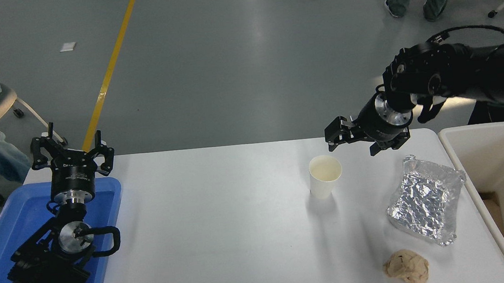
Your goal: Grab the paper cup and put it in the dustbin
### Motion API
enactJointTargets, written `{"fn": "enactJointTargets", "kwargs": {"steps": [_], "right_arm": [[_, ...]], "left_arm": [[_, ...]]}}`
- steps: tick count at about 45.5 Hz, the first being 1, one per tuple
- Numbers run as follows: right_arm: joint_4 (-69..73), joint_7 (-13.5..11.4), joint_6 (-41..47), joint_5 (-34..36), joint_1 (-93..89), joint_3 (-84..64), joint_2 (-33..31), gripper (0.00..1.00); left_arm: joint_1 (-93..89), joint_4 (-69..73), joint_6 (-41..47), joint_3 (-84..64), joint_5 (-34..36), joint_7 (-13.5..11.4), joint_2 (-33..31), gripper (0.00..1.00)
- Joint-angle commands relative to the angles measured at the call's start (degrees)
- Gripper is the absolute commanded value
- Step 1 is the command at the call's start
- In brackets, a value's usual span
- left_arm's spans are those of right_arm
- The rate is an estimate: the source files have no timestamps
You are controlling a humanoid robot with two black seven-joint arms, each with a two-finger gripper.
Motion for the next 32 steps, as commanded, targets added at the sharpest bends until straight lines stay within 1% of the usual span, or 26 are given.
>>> {"fn": "enactJointTargets", "kwargs": {"steps": [1,12,18,24,32], "right_arm": [[-7.98,-0.03,-2.71,-2.23,-8.13,2.07,3.19,0.99],[-11.42,-0.12,-5.70,-7.06,-11.47,2.43,3.55,0.98],[-13.00,-0.21,-5.88,-7.33,-12.53,3.04,3.55,0.97],[-14.67,-0.21,-6.05,-8.55,-14.19,3.13,3.55,0.91],[-15.55,-0.21,-6.40,-9.44,-15.51,4.71,3.55,0.91]], "left_arm": [[0.00,0.00,-0.01,0.00,0.00,0.09,0.00,0.99],[0.00,0.00,-0.01,0.00,0.09,0.09,0.00,0.99],[0.00,0.00,-0.01,0.00,0.00,0.09,0.00,0.99],[0.00,0.00,-0.01,0.00,0.00,0.09,0.00,0.99],[0.00,0.00,-0.01,0.00,0.00,0.09,0.00,0.99]]}}
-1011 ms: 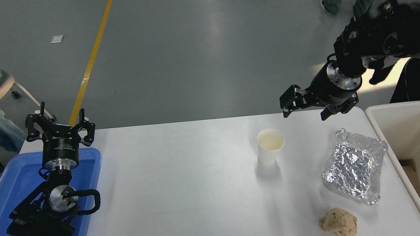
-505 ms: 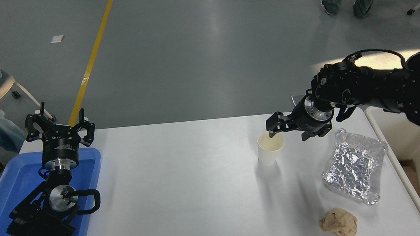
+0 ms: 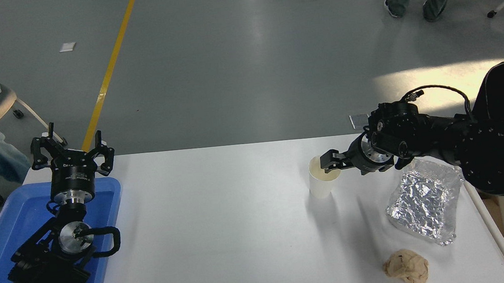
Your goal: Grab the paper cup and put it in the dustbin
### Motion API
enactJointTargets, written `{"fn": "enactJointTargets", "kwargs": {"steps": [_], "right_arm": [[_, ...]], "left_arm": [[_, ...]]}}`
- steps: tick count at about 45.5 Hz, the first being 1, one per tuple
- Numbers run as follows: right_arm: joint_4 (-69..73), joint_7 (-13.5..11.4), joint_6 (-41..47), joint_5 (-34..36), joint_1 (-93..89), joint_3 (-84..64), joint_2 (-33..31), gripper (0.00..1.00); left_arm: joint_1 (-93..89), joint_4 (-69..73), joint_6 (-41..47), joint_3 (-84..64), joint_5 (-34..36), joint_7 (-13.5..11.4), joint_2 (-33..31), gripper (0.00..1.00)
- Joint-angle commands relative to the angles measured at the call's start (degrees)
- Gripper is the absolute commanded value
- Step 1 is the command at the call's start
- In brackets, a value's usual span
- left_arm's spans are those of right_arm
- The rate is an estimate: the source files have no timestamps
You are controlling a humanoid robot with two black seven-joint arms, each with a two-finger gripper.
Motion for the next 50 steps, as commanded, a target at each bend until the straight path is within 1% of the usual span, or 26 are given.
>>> {"fn": "enactJointTargets", "kwargs": {"steps": [1,8,9,11,14,16,17,19,20,24,39,50], "right_arm": [[-2.01,-0.02,-0.69,-1.56,-2.54,1.45,0.14,0.91],[-2.01,-0.02,-0.69,-1.56,-3.42,1.53,0.14,0.91],[-1.92,-0.02,-0.69,-1.56,-3.42,1.53,0.14,0.90],[-1.92,-0.02,-0.69,-1.56,-3.51,1.53,0.14,0.81],[-1.83,-0.02,-0.69,-1.65,-3.51,1.53,0.14,0.63],[-1.66,0.06,-0.60,-1.65,-3.51,1.53,0.14,0.47],[-1.57,0.07,-0.51,-1.65,-3.51,1.53,0.14,0.34],[-1.48,0.07,-0.07,-1.65,-3.51,1.53,0.14,0.05],[-1.48,0.07,0.01,-1.82,-3.51,1.53,0.14,0.00],[-1.48,0.07,0.28,-2.79,-3.42,1.53,0.14,0.00],[-0.34,0.07,0.28,-2.09,-1.40,2.32,0.14,0.00],[11.86,0.07,0.11,-2.09,8.26,2.85,0.14,0.00]], "left_arm": [[0.00,0.00,-0.01,0.00,-0.03,-0.07,0.00,0.99],[0.00,0.00,-0.01,0.00,-0.03,0.02,0.00,0.99],[0.00,0.00,-0.01,0.00,-0.03,-0.07,0.00,0.99],[0.00,0.00,-0.01,0.00,0.05,0.02,0.00,0.99],[0.00,0.00,-0.01,0.00,-0.03,0.02,0.00,0.99],[0.00,0.00,-0.01,0.00,0.06,-0.07,0.00,0.99],[0.00,0.00,-0.01,0.00,-0.03,0.02,0.00,0.99],[0.00,0.00,-0.01,0.00,0.05,-0.07,0.00,0.99],[0.00,0.00,-0.01,0.00,-0.03,0.02,0.00,0.99],[0.00,0.00,-0.01,0.00,-0.03,0.02,0.00,0.99],[0.00,0.00,-0.01,0.00,0.05,-0.07,0.00,0.99],[0.00,0.00,-0.01,0.00,-0.03,-0.07,0.00,0.99]]}}
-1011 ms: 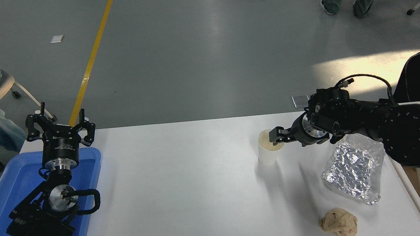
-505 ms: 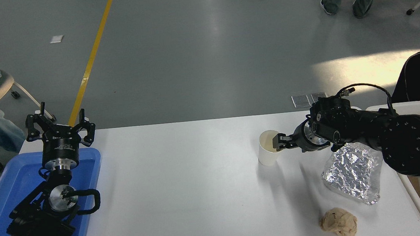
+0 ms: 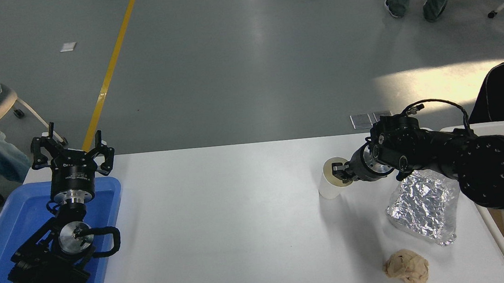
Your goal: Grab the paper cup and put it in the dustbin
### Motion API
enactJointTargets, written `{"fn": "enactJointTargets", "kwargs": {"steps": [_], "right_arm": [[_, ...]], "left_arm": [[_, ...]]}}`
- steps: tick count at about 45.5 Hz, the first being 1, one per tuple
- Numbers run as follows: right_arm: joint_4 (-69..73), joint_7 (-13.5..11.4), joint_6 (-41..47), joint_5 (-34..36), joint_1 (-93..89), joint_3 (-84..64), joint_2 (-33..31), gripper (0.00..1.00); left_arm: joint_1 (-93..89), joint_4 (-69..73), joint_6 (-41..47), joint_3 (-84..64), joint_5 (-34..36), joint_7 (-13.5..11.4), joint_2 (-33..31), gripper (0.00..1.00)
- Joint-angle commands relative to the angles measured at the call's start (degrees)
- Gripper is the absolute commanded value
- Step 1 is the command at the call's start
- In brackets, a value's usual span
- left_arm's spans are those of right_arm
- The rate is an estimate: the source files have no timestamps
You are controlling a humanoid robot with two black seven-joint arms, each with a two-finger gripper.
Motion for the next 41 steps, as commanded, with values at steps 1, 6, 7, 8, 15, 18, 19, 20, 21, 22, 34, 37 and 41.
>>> {"fn": "enactJointTargets", "kwargs": {"steps": [1,6,7,8,15,18,19,20,21,22,34,37,41], "right_arm": [[10.63,-0.01,0.04,0.03,8.62,0.45,0.00,0.00],[20.21,-0.01,0.05,0.03,16.35,0.36,-5.35,0.00],[22.58,-0.01,0.05,0.03,18.19,0.27,-6.76,0.00],[24.78,-0.01,0.05,-0.06,20.21,0.01,-8.08,0.00],[41.48,-0.01,2.24,-0.85,36.47,-1.75,-18.89,0.00],[46.23,-0.01,4.08,-0.76,42.54,-2.45,-22.23,0.00],[47.46,-0.01,4.70,-0.76,44.47,-2.72,-23.28,0.00],[48.69,0.08,5.40,-0.76,46.49,-2.98,-24.25,0.00],[49.92,0.08,6.28,-0.76,48.60,-3.33,-25.22,0.00],[51.07,0.08,7.24,-0.76,50.80,-3.77,-26.10,0.00],[58.29,0.43,16.83,-0.67,75.59,-8.43,-34.10,0.00],[58.29,0.43,16.83,-0.67,79.81,-9.04,-35.07,0.00],[58.29,0.52,16.83,-0.67,83.95,-10.27,-35.60,0.00]], "left_arm": [[0.00,0.00,-0.01,0.00,-0.03,-0.03,-0.01,0.99],[0.00,0.00,-0.01,0.00,-0.03,0.05,-0.01,0.99],[0.00,0.00,-0.01,0.00,-0.03,-0.03,-0.01,0.99],[0.00,0.00,-0.01,0.00,-0.03,-0.03,0.08,0.99],[0.00,0.00,-0.01,0.00,-0.03,-0.03,-0.01,0.99],[0.00,0.00,-0.01,0.00,-0.03,0.05,0.08,0.99],[0.00,0.00,-0.01,0.00,-0.03,0.05,-0.01,0.99],[0.00,0.00,-0.01,0.00,-0.03,-0.03,0.08,0.99],[0.00,0.00,-0.01,0.00,-0.03,-0.03,0.08,0.99],[0.00,0.00,-0.01,0.00,-0.03,-0.03,0.08,0.99],[0.00,0.00,-0.01,0.00,-0.12,-0.03,-0.01,0.99],[0.00,0.00,-0.01,0.00,-0.12,-0.03,-0.01,0.99],[0.00,0.00,-0.01,0.00,-0.12,-0.03,-0.01,0.99]]}}
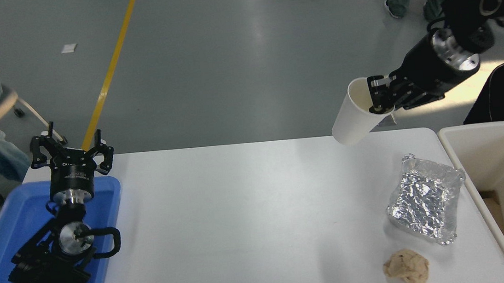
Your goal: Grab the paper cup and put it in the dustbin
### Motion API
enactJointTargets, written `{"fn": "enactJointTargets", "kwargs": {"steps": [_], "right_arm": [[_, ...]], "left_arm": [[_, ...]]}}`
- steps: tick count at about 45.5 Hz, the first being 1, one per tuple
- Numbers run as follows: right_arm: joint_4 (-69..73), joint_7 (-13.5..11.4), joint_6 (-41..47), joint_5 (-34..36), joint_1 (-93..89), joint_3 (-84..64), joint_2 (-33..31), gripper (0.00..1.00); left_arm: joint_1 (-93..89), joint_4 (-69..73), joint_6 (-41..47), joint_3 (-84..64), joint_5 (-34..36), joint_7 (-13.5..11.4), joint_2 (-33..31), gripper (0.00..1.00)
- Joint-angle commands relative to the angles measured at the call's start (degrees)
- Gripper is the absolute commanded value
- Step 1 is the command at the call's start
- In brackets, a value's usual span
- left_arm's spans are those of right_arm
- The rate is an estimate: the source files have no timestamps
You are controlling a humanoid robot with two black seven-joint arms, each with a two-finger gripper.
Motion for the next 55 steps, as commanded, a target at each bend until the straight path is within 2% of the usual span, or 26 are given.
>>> {"fn": "enactJointTargets", "kwargs": {"steps": [1,16,29,45,55], "right_arm": [[4.17,0.17,3.20,0.08,18.00,-3.53,-5.00,0.00],[3.99,-0.09,3.20,-0.62,16.61,-5.55,-5.09,0.00],[-3.03,-0.36,3.20,-7.48,0.18,-6.08,-6.93,0.00],[-37.03,-0.36,-5.32,-6.78,-37.07,-2.39,-6.32,0.00],[-62.78,-0.36,-9.54,-6.51,-64.50,10.61,-0.87,0.00]], "left_arm": [[0.00,0.00,0.00,0.00,-0.03,-0.02,-0.02,0.99],[0.00,0.00,0.00,0.00,-0.03,-0.02,-0.02,0.99],[0.00,0.00,0.00,0.00,-0.03,-0.02,-0.02,0.99],[0.00,0.00,0.00,0.00,0.06,-0.02,-0.02,0.99],[0.00,0.00,0.00,0.00,0.06,-0.02,-0.02,0.99]]}}
